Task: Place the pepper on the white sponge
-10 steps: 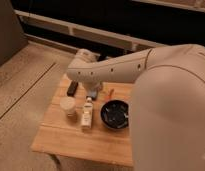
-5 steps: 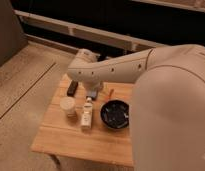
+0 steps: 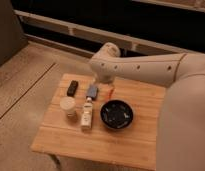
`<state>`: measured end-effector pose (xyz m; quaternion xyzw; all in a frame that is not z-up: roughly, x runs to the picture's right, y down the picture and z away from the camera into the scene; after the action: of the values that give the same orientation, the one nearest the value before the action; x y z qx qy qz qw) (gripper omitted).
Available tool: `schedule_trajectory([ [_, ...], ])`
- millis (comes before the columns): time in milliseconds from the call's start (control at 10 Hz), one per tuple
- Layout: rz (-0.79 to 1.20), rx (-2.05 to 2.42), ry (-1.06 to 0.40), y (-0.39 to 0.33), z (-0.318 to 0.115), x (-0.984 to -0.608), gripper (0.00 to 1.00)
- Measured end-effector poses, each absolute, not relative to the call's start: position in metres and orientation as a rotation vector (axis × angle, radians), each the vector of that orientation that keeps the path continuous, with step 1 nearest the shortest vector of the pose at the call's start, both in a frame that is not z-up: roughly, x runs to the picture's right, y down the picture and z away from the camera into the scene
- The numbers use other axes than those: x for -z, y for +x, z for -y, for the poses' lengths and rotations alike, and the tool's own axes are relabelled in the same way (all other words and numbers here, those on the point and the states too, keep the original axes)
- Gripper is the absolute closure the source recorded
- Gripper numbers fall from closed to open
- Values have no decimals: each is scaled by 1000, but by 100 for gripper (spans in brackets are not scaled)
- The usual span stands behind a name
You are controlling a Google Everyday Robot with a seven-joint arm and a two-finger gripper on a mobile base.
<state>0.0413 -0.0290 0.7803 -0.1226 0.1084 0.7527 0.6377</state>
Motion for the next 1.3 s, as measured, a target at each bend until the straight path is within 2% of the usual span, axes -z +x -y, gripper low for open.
schedule_trajectory([
  [200,-285,-1694,-317,86,17,-791,35],
  [500,-483,-1570,-285,130,-9,-814,35],
  [900,-530,-1432,-267,89,5,-852,35],
  [1300,-410,-1544,-280,80,28,-875,35],
])
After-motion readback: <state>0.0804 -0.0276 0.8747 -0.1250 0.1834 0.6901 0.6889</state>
